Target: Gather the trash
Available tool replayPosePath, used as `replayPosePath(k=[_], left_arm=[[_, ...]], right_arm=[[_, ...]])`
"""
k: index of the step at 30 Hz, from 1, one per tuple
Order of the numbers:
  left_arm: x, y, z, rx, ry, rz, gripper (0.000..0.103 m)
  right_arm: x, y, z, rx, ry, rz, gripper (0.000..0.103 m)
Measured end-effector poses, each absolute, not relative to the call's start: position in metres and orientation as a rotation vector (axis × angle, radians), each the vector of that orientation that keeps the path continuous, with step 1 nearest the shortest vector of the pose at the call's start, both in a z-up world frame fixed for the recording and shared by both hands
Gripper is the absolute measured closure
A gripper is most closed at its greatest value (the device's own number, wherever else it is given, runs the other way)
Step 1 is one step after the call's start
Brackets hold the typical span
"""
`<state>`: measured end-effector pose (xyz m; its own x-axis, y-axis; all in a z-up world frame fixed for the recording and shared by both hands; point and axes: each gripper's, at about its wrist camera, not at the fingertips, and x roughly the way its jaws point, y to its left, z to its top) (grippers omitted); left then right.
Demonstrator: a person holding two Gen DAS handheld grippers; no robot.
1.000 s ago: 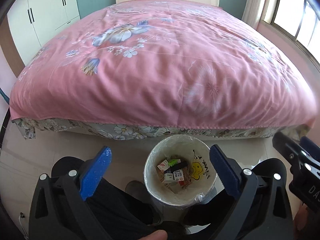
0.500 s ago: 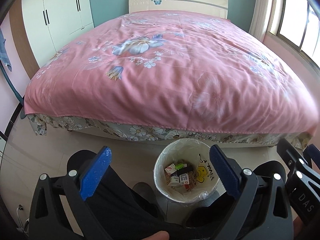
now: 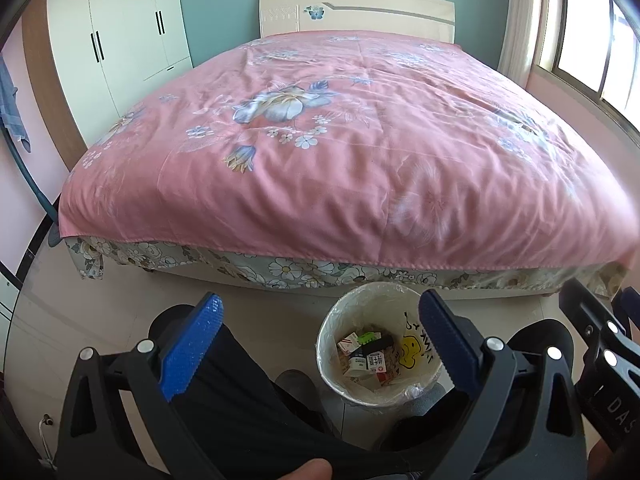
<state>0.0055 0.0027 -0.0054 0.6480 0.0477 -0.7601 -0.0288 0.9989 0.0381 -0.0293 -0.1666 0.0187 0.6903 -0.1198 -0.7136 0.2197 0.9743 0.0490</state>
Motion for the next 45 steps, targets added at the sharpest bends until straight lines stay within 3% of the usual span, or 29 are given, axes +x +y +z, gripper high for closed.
replayPosePath(k=[45], left_arm=[[0.0049, 0.0050, 0.0025, 0.031, 0.856, 0.062, 0.003]], right_arm=[[-0.0223, -0.1711, 0.0106, 0.177, 0.846, -0.183, 0.007]])
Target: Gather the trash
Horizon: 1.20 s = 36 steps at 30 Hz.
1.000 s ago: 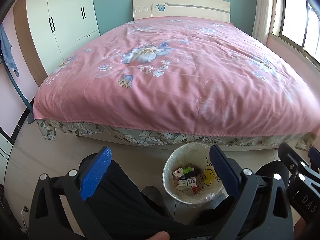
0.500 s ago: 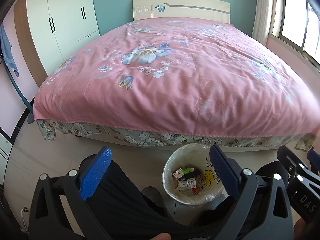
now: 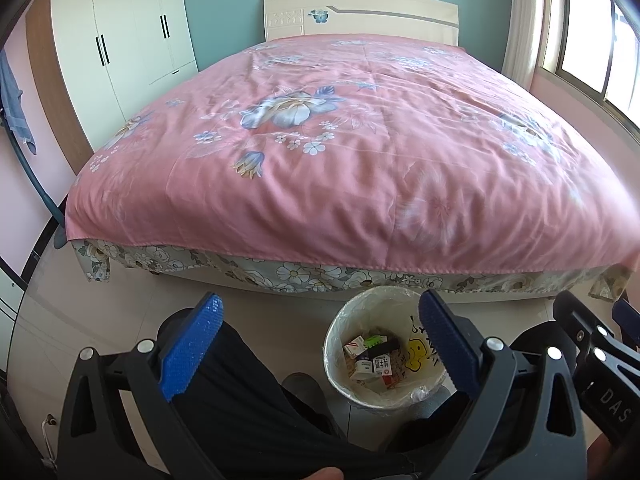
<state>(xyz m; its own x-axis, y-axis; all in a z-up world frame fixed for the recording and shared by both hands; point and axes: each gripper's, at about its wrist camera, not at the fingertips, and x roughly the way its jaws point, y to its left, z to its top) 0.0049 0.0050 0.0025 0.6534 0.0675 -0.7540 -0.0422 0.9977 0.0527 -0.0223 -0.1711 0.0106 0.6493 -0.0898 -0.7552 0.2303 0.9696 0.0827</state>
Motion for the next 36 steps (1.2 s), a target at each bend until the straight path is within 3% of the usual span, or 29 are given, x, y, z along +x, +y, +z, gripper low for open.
replayPosePath(k=[36], left_arm=[[0.0070, 0.0085, 0.0020, 0.026, 0.850, 0.052, 0.003]], right_arm=[[-0.0236, -0.1718, 0.0095, 0.179, 0.849, -0.175, 0.007]])
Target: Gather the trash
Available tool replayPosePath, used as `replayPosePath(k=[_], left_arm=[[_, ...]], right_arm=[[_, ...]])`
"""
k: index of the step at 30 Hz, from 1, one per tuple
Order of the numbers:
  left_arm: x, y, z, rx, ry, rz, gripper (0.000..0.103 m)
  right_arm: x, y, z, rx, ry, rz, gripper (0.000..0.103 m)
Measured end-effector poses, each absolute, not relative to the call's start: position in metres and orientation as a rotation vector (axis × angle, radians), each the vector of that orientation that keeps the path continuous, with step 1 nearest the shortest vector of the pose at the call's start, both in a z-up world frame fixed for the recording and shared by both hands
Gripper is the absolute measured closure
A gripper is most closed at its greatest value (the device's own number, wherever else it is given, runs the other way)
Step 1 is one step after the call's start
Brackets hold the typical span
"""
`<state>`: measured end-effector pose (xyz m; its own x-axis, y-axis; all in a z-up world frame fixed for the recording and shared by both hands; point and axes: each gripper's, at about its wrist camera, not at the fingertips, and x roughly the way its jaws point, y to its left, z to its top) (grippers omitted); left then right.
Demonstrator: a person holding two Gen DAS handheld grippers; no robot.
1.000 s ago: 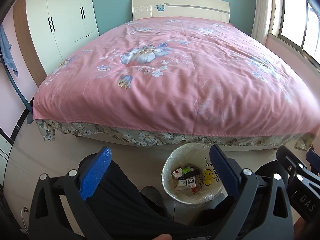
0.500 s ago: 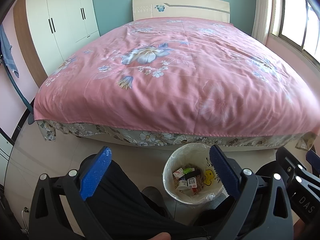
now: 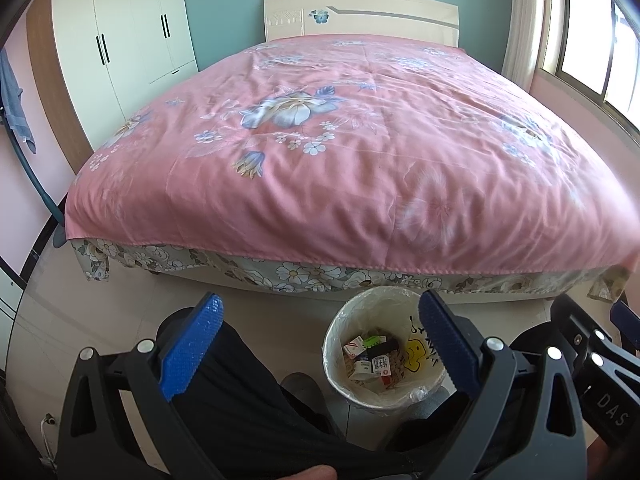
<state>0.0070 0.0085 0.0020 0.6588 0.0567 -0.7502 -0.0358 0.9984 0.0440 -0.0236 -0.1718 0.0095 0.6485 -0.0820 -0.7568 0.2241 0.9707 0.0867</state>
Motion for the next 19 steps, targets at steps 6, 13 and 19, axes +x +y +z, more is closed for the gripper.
replayPosePath(k=[6, 13, 19], left_arm=[[0.0052, 0.0099, 0.0013, 0.016, 0.844, 0.038, 0.003], [0.0037, 0.0103, 0.0015, 0.012, 0.843, 0.036, 0.003], [0.0031, 0.0089, 0.0033, 0.018, 0.835, 0.034, 0.003]], right_arm=[[-0.0235, -0.1720, 0.0096, 0.179, 0.852, -0.174, 0.007], [-0.0236, -0.1721, 0.0099, 0.179, 0.850, -0.175, 0.007], [-0.0220, -0.1728, 0.0121, 0.178, 0.846, -0.178, 0.007]])
